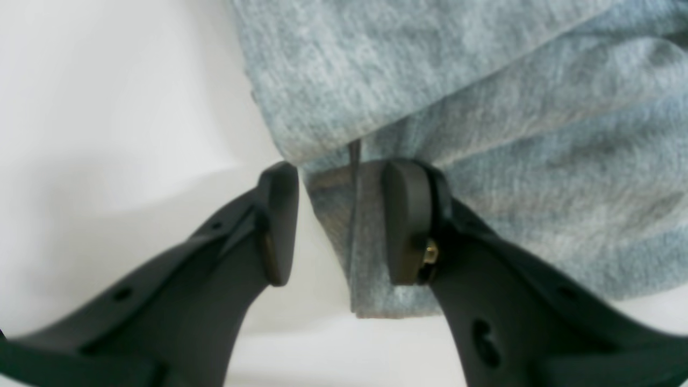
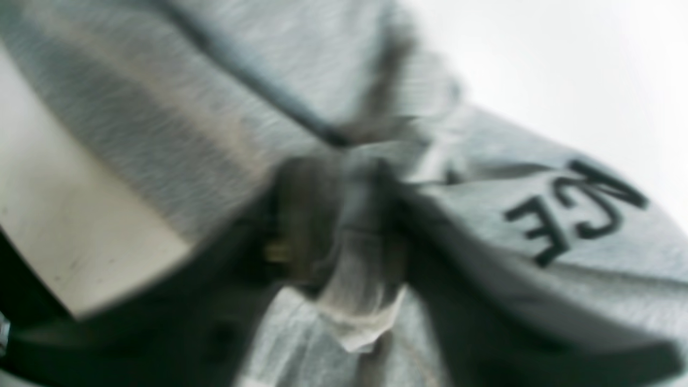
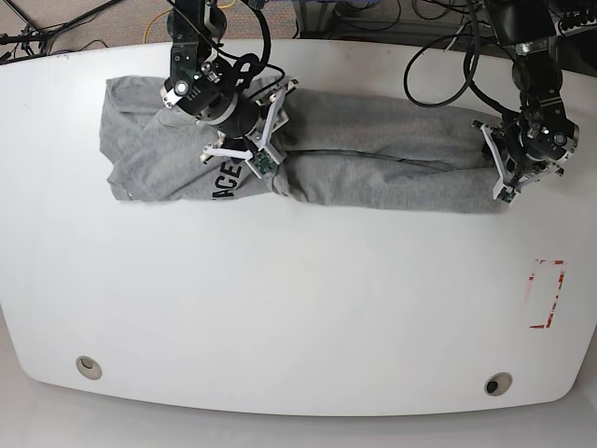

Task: Fold the T-shirt properly
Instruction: 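Push the shirt fabric toward the left gripper with the right gripper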

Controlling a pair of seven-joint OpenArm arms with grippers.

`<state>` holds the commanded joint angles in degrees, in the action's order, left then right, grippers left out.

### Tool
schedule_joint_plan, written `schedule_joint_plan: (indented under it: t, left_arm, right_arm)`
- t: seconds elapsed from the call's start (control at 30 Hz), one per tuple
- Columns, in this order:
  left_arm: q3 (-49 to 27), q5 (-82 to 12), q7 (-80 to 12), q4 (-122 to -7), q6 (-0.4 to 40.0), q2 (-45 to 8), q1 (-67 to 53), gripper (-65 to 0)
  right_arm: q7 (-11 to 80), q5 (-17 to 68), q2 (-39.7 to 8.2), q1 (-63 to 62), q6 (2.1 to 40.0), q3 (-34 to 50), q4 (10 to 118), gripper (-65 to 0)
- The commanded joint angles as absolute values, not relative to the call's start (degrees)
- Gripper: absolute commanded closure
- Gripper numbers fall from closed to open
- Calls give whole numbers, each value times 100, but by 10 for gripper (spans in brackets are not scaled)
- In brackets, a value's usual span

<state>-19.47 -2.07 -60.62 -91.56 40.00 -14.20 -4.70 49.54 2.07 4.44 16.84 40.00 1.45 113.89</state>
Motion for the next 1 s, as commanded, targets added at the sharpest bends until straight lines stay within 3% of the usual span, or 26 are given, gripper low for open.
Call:
schedule_joint_plan:
  t: [0.2,0.4,0.63,1.0]
  left_arm:
    - [-1947,-207,-6062,-9156,4000,-1420,-470,-251]
    - [-1947,-207,-6062,-9156,4000,-1437,-470,-251]
    - [-1947,-207,-6062,-9095,4000,-1508,-470,-251]
    - [-1947,-215,-6053,-8857,4000,-1508,-470,-251]
  right_arm:
    - [4963,233,347,1833,4000,409,11697,-315]
    - [4971,725,321,1604,4000,1754,11591,-217]
    - [4971,822,-13,1244,4000,2484,10914,-138]
    - [4927,848,-637,989,4000,2695,10000,-124]
